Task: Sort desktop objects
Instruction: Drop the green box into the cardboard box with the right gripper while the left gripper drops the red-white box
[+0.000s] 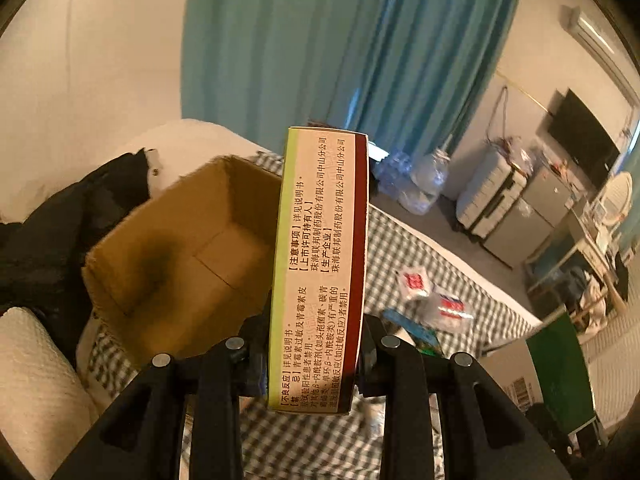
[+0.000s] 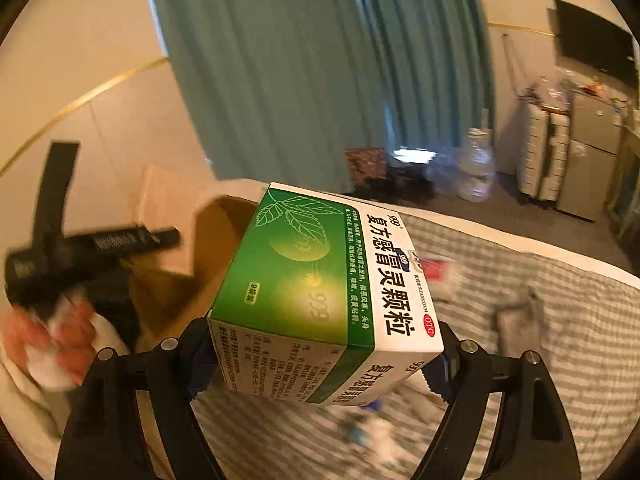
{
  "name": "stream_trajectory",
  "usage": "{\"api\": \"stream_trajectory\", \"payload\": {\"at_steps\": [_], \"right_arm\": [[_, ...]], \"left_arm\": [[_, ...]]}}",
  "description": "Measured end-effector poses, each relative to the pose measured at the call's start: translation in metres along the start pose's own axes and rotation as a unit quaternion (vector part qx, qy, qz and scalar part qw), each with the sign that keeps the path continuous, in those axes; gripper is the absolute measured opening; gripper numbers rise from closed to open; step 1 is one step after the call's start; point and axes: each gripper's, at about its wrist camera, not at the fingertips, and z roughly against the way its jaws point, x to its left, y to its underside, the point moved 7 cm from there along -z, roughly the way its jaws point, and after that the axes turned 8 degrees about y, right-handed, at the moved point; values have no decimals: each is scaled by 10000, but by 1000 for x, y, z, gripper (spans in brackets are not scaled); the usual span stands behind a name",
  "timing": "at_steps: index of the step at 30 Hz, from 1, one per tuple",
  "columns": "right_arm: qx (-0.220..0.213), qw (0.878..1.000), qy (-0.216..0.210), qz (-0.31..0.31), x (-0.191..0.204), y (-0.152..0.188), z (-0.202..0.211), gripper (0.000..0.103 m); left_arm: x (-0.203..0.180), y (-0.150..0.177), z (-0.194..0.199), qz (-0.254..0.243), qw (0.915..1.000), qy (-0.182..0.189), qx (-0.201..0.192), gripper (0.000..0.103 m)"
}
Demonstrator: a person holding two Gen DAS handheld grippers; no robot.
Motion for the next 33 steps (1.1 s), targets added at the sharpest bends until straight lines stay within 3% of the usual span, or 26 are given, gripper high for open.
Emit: {"api": "stream_trajectory", "payload": {"at_steps": [8, 12, 15, 17, 18, 19, 20, 23, 28, 31, 33], "right_arm": [[208, 9981, -531, 215, 98, -34, -72, 82], [625, 9955, -672, 240, 122, -38, -110, 82], [707, 9944, -730, 280, 133, -42, -129, 82], [796, 9920, -964, 157, 140, -45, -140, 84], [810, 9919, -971, 87, 139, -48, -144, 88], [781, 9928, -908, 12, 139, -52, -146, 91], [706, 9941, -820, -68, 138, -56, -148, 96], [385, 9957, -790, -291, 132, -71, -143, 98], [61, 9977, -623, -263, 120, -91, -119, 98], [-326, 9990, -260, -156, 86, -88, -82, 98], [-460, 9988, 10, -151, 58, -83, -61, 98]], "left_arm": [[60, -8, -14, 474, 9969, -627, 33, 30], [91, -13, -25, 807, 9931, -845, 67, 30], [106, -11, -34, 891, 9904, -1047, 109, 30], [115, -10, -38, 1136, 9876, -1070, 159, 37], [119, -11, -40, 1236, 9861, -1101, 147, 54], [122, -12, -40, 1295, 9847, -1164, 110, 78], [126, -13, -38, 1324, 9828, -1284, 19, 86], [127, -16, -32, 1216, 9819, -1441, -176, 89], [120, -16, -36, 1280, 9853, -1117, -154, 90], [103, -16, -35, 1009, 9895, -1017, -179, 90], [82, -13, -34, 774, 9940, -759, -131, 90]]}}
